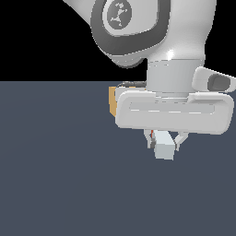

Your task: Insert the peg into the horizontal hole in a box.

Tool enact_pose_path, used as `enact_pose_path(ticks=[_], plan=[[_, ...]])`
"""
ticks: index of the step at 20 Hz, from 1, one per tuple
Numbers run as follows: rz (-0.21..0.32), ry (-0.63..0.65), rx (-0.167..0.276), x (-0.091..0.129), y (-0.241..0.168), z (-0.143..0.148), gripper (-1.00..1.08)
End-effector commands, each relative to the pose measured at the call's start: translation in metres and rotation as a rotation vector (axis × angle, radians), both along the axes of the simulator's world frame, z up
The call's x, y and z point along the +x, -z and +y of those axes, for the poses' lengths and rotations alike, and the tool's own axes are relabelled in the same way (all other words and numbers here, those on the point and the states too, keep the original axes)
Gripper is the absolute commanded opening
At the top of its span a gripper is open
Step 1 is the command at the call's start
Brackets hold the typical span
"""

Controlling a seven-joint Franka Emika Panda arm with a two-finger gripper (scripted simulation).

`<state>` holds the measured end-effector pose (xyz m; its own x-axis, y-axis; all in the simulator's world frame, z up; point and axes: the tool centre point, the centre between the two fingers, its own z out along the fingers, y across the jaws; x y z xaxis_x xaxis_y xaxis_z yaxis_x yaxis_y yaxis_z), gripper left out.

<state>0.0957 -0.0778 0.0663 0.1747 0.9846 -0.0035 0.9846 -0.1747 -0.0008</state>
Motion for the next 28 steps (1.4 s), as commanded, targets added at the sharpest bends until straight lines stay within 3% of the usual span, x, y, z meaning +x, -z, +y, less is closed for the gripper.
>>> enact_pose_path(ticks=[1,8,16,22,28], plan=[[-0.002,-0.068,0.000,0.015,-0.006,0.030,-1.00],[-0.002,-0.260,0.001,0.043,-0.021,0.119,-1.00],[-0.001,-0.438,0.003,0.053,-0.034,0.205,-1.00],[-0.001,-0.520,0.003,0.052,-0.040,0.244,-1.00],[-0.001,-0.547,0.004,0.051,-0.042,0.257,-1.00]])
